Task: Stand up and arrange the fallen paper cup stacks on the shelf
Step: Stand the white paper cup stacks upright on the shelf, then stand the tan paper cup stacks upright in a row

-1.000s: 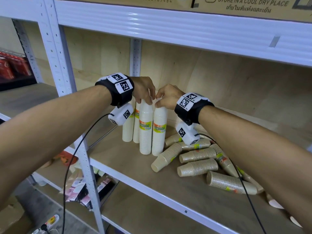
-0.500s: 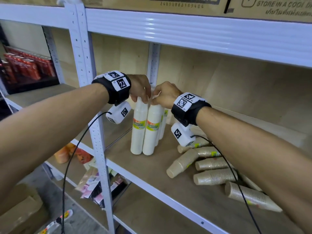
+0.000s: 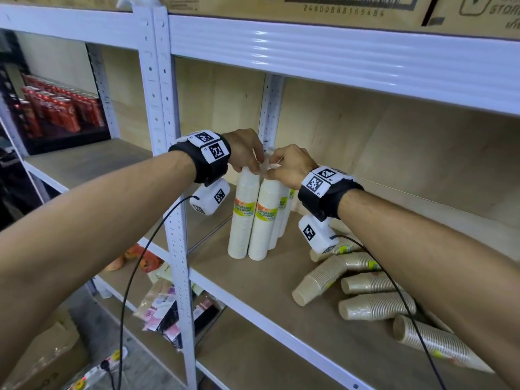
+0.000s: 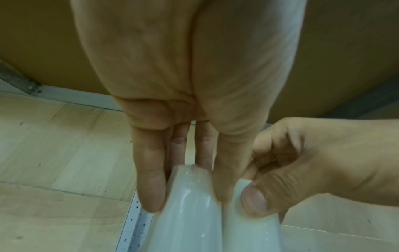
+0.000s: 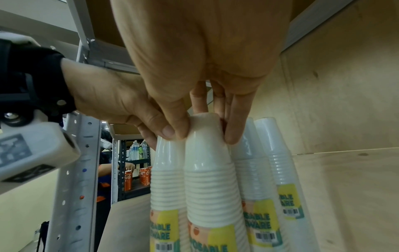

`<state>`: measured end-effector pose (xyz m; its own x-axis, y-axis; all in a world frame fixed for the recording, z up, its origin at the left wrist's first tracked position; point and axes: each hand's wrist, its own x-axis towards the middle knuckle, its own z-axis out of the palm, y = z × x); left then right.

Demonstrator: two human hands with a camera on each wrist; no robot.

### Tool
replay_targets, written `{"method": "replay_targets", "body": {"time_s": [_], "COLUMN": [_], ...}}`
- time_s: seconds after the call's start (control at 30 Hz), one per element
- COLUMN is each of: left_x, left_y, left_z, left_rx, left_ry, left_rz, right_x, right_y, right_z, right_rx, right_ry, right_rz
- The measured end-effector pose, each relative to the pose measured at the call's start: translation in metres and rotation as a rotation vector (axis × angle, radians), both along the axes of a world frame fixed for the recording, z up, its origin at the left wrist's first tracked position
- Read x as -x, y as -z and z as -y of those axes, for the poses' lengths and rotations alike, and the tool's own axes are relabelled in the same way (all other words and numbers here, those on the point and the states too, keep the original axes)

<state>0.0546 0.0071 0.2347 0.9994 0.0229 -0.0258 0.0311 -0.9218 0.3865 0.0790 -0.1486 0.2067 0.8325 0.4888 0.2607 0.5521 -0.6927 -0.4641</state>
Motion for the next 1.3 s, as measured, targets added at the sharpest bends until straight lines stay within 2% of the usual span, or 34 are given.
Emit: {"method": "replay_targets", "body": {"time_s": [0.23,0.4,0.53,0.8,1.0,1.13,1.3], "left_x": [0.002,0.006,0.009,0.009,0.010,0.014,0.023], "left_y": [-0.008,-0.021,-0.030,-0.030,0.006,0.048,0.111], "left_z": [0.001,0.006,0.018,0.071,0.112,0.127,0.140], "left_rx": [0.005,-0.037,-0.046,0.014,0.054,0.090,0.067], "left_ry": [-0.004,0.016,0.048,0.174,0.260,0.290,0.300], "left_rz": [0.020,0.100,0.190,0.211,0.126,0.016,-0.108], "right_x": [-0.006,-0.009,-0.014,-0.026,-0.039,-0.042,-0.047], "right_y": [-0.002,-0.010,-0.017,0.000,0.038,0.069,0.101], "right_z": [0.000,0.011,0.033,0.098,0.144,0.164,0.175], "right_rx": [0.010,-0.012,-0.017,0.044,0.218,0.320,0.413], "right_ry": [-0.002,-0.004,0.048,0.190,0.273,0.282,0.233], "right_rz": [0.014,0.034,0.060,0.014,-0.162,-0.257,-0.271]}}
